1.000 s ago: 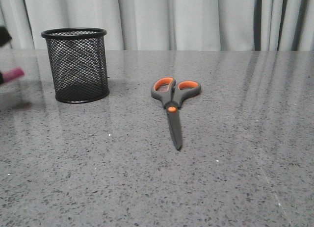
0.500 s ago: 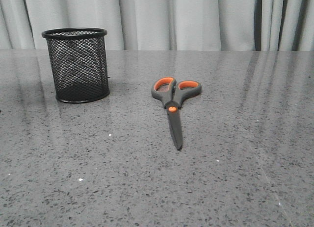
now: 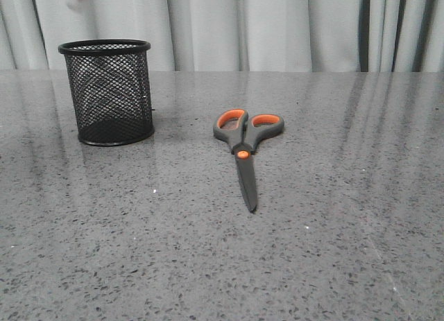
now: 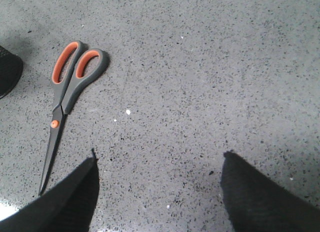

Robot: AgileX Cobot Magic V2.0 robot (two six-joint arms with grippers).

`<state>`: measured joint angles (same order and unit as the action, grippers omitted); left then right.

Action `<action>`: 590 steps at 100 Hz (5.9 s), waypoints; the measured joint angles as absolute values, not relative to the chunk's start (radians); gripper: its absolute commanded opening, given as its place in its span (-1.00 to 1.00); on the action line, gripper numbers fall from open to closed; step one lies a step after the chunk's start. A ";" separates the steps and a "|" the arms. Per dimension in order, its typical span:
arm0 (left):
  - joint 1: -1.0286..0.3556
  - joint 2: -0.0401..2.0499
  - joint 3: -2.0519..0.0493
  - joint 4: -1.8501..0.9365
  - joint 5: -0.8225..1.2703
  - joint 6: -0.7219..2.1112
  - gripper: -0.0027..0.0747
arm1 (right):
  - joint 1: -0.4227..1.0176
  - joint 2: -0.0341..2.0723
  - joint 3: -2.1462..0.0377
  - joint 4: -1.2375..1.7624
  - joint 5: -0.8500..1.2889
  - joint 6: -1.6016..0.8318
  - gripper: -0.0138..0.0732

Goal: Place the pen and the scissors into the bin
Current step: 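Lower the highlighter into the black mesh cup and open the left gripper, then move the right gripper down over the scissors' orange handles, then close the right gripper on the scissors handles and lift them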

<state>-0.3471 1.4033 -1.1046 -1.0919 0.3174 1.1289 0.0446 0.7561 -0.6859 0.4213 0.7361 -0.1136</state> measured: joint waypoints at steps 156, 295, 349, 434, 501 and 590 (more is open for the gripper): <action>-0.352 1.411 -1.105 -1.061 0.350 1.128 0.12 | 0.045 0.756 -0.686 0.421 0.744 -0.114 0.39; 0.073 0.666 -0.632 -1.078 0.282 1.047 -0.50 | 0.162 0.964 -0.960 0.621 0.807 -0.389 0.31; 0.073 0.655 -0.628 -1.097 0.274 1.047 -0.50 | 0.702 1.460 -1.302 -0.070 0.964 0.301 0.31; 0.052 0.655 -0.628 -1.099 0.266 1.047 -0.50 | 0.680 1.726 -1.375 -0.102 0.898 0.454 0.31; 0.052 0.655 -0.628 -1.099 0.263 1.047 -0.50 | 0.676 1.796 -1.395 -0.135 0.838 0.454 -0.38; 0.052 0.655 -0.628 -1.099 0.263 1.047 -0.50 | 0.679 1.401 -1.107 -0.188 0.174 0.464 -0.84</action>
